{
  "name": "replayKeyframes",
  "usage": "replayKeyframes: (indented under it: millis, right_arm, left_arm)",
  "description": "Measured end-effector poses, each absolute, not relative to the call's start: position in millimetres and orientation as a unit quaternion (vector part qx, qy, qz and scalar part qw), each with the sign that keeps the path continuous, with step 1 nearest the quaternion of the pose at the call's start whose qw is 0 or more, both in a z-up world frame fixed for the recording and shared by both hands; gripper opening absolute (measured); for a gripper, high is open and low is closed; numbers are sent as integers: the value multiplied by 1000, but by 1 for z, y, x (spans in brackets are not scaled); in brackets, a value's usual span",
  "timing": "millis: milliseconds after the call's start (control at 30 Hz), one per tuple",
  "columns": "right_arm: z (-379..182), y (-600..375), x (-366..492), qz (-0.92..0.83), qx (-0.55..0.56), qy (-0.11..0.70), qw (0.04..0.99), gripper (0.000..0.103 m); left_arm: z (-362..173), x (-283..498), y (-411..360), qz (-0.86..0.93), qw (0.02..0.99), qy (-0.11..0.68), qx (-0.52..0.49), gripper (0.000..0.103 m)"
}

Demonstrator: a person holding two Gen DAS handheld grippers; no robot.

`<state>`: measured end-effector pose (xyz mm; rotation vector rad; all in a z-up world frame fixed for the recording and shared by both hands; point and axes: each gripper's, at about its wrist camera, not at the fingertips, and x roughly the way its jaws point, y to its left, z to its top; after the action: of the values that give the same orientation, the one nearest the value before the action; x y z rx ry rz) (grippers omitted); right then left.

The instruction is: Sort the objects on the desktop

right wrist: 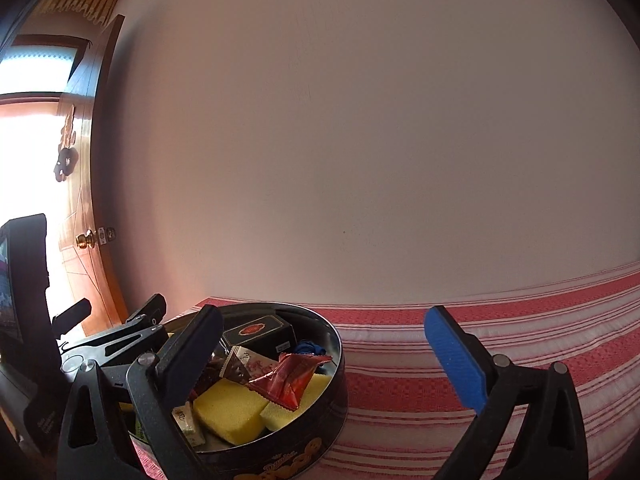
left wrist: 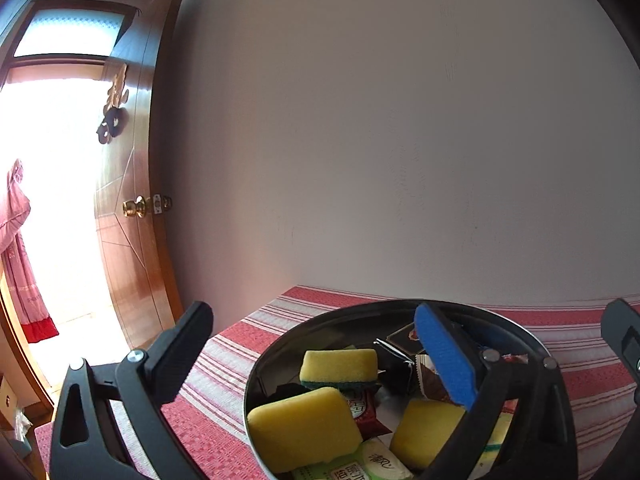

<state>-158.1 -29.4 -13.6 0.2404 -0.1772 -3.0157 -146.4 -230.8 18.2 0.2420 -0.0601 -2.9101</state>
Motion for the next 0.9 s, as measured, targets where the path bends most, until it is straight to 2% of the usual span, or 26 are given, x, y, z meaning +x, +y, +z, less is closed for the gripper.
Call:
replayKeyframes:
  millis: [300, 633, 900]
  right_arm:
    - [-13, -23, -150, -988, 109, -77, 75, 102]
    - [-15, -12, -146, -985, 126, -100, 66, 102]
    - [-18, -17, -147, -987, 125, -81, 57, 102]
  left_arm:
    - [3, -147, -222, -985, 91, -13, 145, 102]
    - [3, -127, -224, -985, 94, 22, 143, 103]
    - [2, -125, -220, -984, 108, 18, 143, 103]
